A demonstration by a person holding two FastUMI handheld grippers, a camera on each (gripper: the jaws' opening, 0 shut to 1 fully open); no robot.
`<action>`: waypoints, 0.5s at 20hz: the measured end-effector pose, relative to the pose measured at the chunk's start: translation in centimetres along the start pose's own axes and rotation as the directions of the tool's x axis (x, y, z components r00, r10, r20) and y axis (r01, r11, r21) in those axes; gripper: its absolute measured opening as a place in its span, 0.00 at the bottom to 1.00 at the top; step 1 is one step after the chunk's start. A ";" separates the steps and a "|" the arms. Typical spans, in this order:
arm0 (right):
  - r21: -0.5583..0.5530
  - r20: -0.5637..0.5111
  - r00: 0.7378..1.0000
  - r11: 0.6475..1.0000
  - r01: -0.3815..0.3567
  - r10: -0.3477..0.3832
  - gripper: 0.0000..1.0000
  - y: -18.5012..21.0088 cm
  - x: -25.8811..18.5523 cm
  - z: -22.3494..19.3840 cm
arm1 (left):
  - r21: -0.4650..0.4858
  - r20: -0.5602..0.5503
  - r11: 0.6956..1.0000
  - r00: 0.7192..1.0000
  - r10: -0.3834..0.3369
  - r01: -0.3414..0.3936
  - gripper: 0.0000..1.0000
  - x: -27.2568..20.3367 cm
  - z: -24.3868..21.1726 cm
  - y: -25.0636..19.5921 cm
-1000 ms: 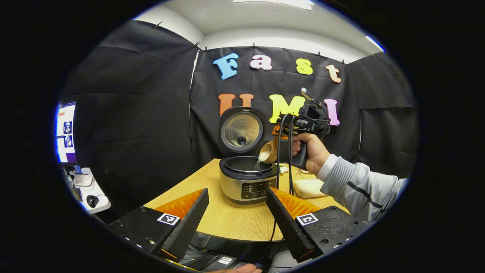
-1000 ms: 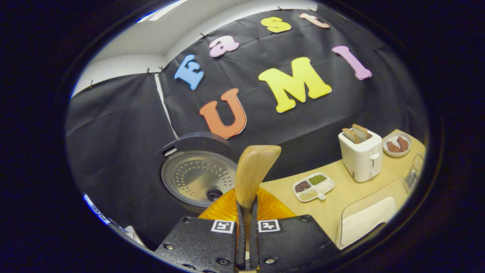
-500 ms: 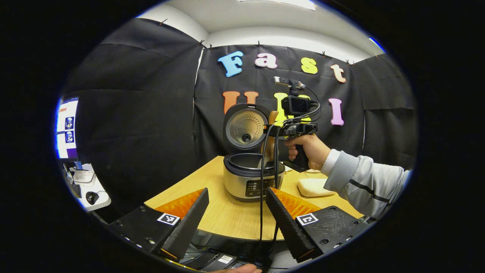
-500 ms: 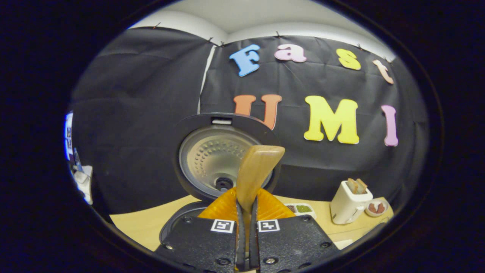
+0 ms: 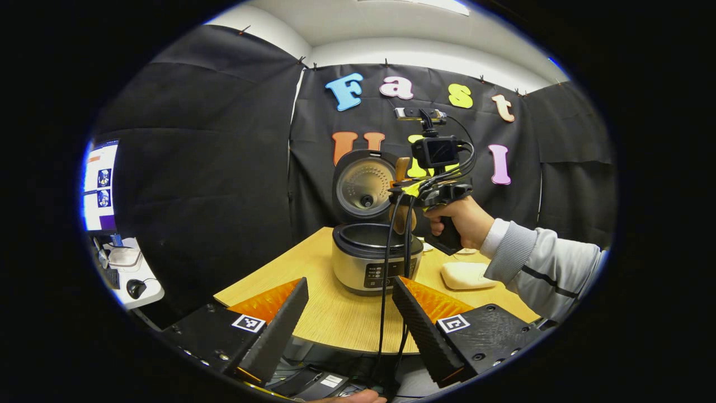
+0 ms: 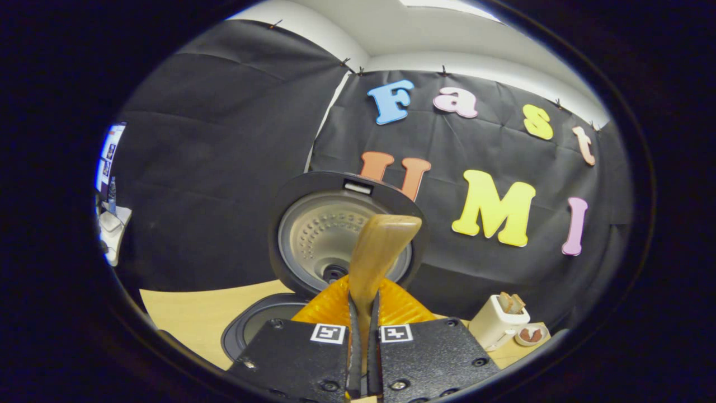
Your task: Close the left gripper, press the button to open the rice cooker; take a wooden spoon from the chopstick holder with the right hand, scoop a spoonful of rice and pour it into the rice cooker, then put the wooden spoon back into the chopstick holder.
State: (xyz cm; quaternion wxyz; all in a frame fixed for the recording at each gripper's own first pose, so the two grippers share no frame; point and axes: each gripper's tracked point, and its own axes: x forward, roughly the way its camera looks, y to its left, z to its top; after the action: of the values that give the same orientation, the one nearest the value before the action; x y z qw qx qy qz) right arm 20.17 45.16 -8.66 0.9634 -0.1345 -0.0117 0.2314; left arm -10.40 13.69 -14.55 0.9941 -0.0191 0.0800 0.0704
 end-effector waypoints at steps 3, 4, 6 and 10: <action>0.050 0.016 1.000 0.998 0.022 -0.023 0.10 -2.3 -1.8 0.6 | -0.008 0.012 1.000 1.000 -0.016 0.016 0.96 -0.2 0.4 -0.3; 0.070 0.026 0.999 0.997 0.026 -0.027 0.10 -3.3 -2.6 1.2 | -0.009 0.011 1.000 1.000 -0.020 0.020 0.96 -0.2 0.4 -0.4; 0.096 0.048 0.997 0.994 0.051 -0.056 0.10 -6.0 -4.5 2.3 | -0.006 0.013 1.000 0.999 -0.029 0.029 0.96 -0.4 0.5 -0.7; 0.194 0.058 0.995 0.979 0.066 -0.079 0.10 -11.8 -7.7 3.1 | -0.001 0.041 0.999 0.998 -0.051 0.051 0.95 -0.5 1.5 -2.3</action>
State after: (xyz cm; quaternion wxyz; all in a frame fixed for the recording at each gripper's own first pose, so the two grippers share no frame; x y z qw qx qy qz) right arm 18.29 32.41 -2.28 0.9788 -0.0329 -0.0254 0.2005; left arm -10.30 11.45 -12.94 0.9970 -0.0205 0.0591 0.0455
